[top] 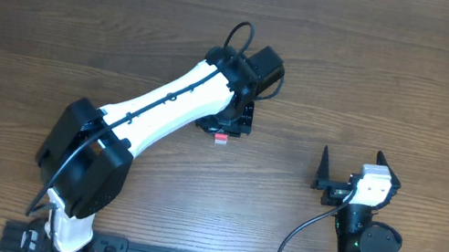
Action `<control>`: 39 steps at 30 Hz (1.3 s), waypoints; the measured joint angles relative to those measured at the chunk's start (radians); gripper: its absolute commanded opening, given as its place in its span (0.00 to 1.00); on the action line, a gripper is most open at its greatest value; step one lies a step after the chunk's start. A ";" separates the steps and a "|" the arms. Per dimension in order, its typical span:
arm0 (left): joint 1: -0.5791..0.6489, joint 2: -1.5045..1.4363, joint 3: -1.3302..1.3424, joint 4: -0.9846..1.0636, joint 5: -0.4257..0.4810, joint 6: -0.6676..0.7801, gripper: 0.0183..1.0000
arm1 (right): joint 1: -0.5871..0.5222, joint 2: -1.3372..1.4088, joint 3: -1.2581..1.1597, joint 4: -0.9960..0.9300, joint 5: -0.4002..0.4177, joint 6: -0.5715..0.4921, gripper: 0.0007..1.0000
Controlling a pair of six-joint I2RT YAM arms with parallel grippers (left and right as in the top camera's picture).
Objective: Stack Cubes
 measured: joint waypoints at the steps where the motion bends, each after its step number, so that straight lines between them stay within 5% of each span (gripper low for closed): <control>1: 0.000 0.000 0.000 0.000 0.000 0.000 0.02 | 0.000 0.000 0.000 0.000 0.000 0.000 0.99; 39: 0.000 0.029 0.000 0.002 0.000 0.000 0.06 | 0.000 0.000 0.000 0.000 0.000 0.000 0.99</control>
